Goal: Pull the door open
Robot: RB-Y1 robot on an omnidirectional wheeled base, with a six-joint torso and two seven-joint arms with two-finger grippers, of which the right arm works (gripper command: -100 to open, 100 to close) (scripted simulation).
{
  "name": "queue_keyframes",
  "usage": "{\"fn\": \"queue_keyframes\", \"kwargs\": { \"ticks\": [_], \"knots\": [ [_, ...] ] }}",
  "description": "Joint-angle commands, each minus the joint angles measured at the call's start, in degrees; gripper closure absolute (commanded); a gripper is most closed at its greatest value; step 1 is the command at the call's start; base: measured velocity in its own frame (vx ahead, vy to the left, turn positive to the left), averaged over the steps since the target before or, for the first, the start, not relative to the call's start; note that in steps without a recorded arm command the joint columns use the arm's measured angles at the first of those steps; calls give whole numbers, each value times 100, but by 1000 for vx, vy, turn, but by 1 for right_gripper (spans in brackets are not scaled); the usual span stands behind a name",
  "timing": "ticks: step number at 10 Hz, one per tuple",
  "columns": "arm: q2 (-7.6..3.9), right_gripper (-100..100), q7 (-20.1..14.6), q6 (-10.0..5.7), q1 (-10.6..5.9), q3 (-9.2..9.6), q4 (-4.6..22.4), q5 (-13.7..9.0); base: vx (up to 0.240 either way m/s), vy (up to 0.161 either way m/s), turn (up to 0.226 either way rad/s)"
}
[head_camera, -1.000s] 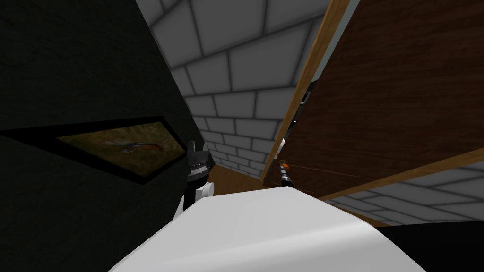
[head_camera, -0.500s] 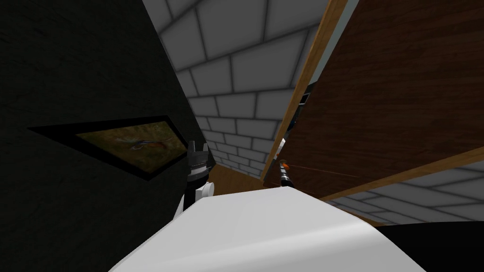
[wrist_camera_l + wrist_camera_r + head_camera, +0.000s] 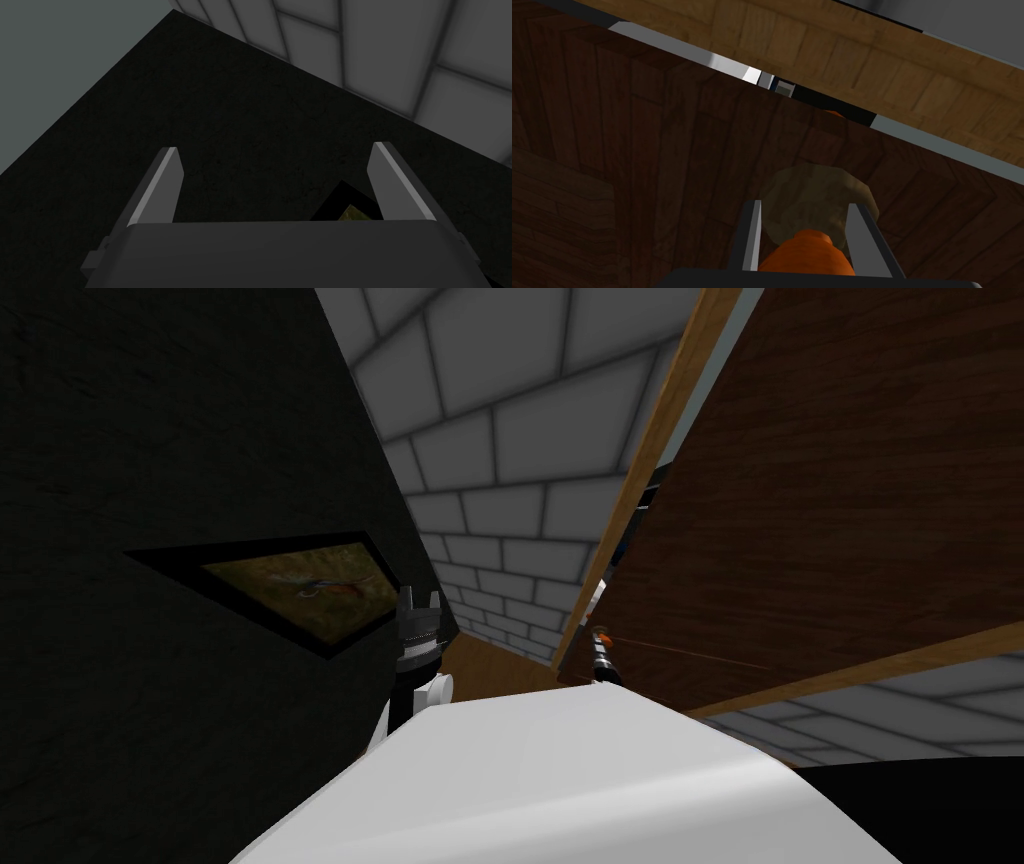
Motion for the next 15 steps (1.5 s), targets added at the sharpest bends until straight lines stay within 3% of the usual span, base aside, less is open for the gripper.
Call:
{"fn": "queue_keyframes", "kwargs": {
  "ticks": [1,10,11,15],
  "knots": [
    [-173,100,-286,-98,165,-89,47,-144,-23,-10,87],
    [-173,100,-294,-98,165,-89,47,-144,-7,0,5],
    [-71,100,-488,0,96,130,-98,-146,-18,24,96],
    [-127,100,-1027,-67,97,261,-83,-314,-43,-14,68]
  ]
}}
